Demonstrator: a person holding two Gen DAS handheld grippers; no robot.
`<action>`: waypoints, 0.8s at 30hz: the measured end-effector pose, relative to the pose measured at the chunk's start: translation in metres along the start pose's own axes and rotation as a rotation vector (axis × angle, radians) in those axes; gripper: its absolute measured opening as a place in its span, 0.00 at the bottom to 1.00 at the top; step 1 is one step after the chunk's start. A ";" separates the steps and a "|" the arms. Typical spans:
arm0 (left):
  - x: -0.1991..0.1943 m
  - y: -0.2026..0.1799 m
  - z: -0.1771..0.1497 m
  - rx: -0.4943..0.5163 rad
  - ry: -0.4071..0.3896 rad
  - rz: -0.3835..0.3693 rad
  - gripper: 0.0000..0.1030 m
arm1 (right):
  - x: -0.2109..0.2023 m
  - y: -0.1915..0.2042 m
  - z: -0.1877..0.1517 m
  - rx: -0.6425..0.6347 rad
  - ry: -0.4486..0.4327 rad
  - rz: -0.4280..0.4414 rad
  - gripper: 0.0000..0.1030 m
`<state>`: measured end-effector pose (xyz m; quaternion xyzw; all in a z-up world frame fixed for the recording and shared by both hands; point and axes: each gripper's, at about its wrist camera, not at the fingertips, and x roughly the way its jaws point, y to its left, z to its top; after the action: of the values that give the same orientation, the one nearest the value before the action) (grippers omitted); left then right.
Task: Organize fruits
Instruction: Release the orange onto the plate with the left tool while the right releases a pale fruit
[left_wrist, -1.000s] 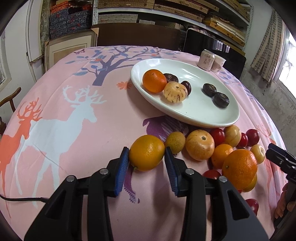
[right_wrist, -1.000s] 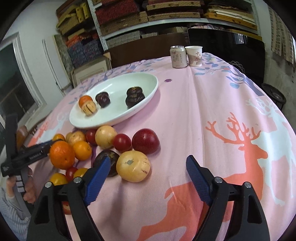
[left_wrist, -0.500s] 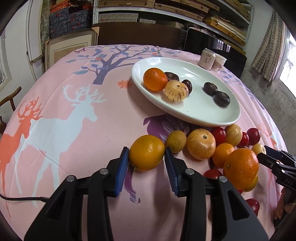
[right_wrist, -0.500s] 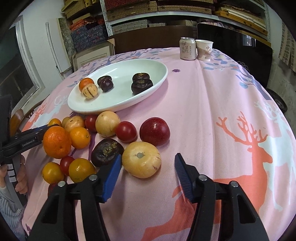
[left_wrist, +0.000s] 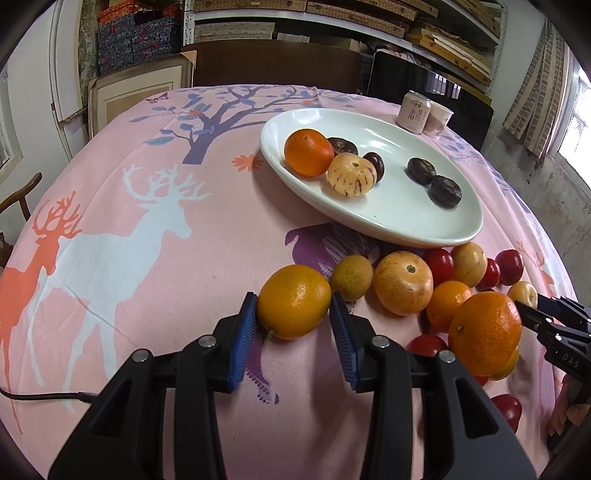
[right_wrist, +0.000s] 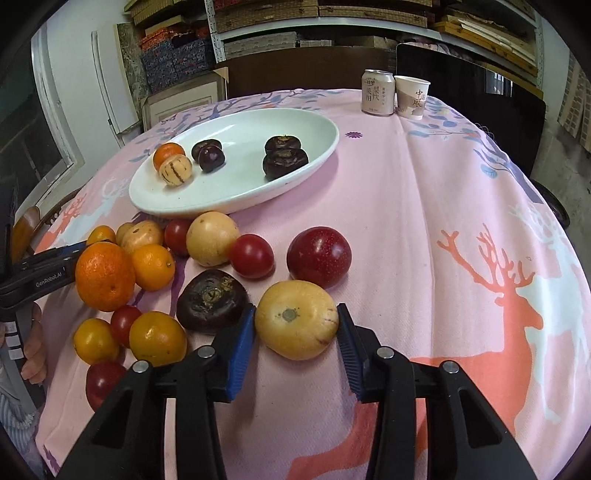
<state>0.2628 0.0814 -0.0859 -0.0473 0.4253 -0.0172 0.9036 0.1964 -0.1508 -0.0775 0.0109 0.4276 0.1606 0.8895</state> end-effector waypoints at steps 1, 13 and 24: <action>0.000 0.000 0.000 -0.001 0.000 0.000 0.39 | 0.000 0.001 0.000 -0.004 0.000 -0.004 0.43; -0.003 -0.007 0.000 0.024 -0.009 -0.016 0.37 | -0.015 -0.026 -0.001 0.128 -0.080 0.077 0.43; -0.037 -0.011 -0.005 0.027 -0.128 -0.039 0.37 | -0.031 -0.035 -0.005 0.164 -0.161 0.112 0.43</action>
<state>0.2357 0.0723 -0.0595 -0.0446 0.3655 -0.0376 0.9290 0.1838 -0.1939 -0.0624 0.1201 0.3653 0.1732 0.9067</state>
